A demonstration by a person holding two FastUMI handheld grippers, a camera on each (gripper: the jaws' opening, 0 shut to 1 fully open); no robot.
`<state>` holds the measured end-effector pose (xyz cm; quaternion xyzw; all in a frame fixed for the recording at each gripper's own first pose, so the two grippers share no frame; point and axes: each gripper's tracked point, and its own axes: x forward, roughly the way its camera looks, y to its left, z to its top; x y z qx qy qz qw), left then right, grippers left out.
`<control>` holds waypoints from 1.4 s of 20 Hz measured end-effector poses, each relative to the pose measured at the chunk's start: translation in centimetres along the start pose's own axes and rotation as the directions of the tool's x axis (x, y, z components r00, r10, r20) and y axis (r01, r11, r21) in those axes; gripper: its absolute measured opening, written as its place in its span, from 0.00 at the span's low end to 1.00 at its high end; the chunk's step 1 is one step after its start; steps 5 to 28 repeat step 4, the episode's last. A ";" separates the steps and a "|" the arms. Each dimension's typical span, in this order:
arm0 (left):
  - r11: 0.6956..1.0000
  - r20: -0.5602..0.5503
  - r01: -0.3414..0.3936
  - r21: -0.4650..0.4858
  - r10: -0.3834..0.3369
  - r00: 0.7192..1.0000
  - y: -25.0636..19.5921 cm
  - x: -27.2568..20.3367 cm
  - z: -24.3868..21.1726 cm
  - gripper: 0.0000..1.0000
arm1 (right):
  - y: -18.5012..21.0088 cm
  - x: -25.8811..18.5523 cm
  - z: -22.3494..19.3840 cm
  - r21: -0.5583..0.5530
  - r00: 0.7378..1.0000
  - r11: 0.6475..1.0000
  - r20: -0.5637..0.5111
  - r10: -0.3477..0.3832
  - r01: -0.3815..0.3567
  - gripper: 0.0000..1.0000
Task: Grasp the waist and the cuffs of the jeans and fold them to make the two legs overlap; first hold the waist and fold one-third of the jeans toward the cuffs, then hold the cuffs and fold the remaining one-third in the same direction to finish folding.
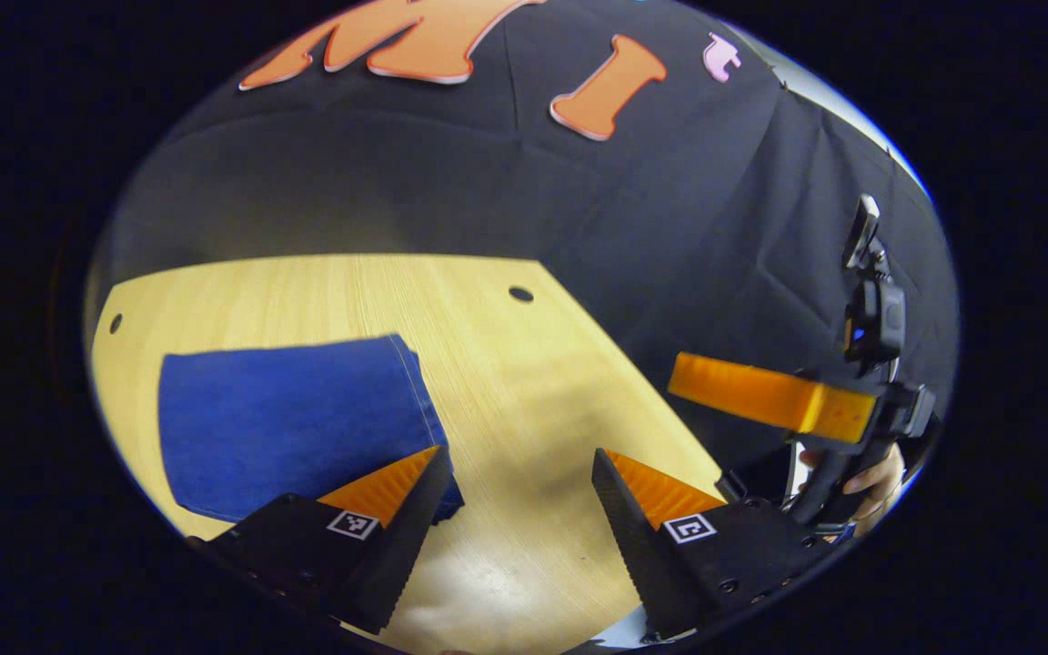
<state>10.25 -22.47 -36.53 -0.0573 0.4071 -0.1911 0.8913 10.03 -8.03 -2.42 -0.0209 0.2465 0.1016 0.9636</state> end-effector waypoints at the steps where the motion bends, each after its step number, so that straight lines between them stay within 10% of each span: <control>1: 1.000 0.055 -0.022 0.018 0.021 0.998 0.8 -1.6 1.7 0.97 | 1.1 -0.5 0.6 -0.023 1.000 1.000 0.024 0.007 -0.007 0.98; 4: 0.993 0.216 -0.103 0.063 0.087 0.972 3.1 -4.5 5.1 0.97 | 4.2 -2.4 3.0 -0.101 0.992 0.995 0.125 0.020 -0.007 0.98; 28: 0.993 0.216 -0.103 0.063 0.087 0.972 3.1 -4.5 5.1 0.97 | 4.2 -2.4 3.0 -0.101 0.992 0.995 0.125 0.020 -0.007 0.98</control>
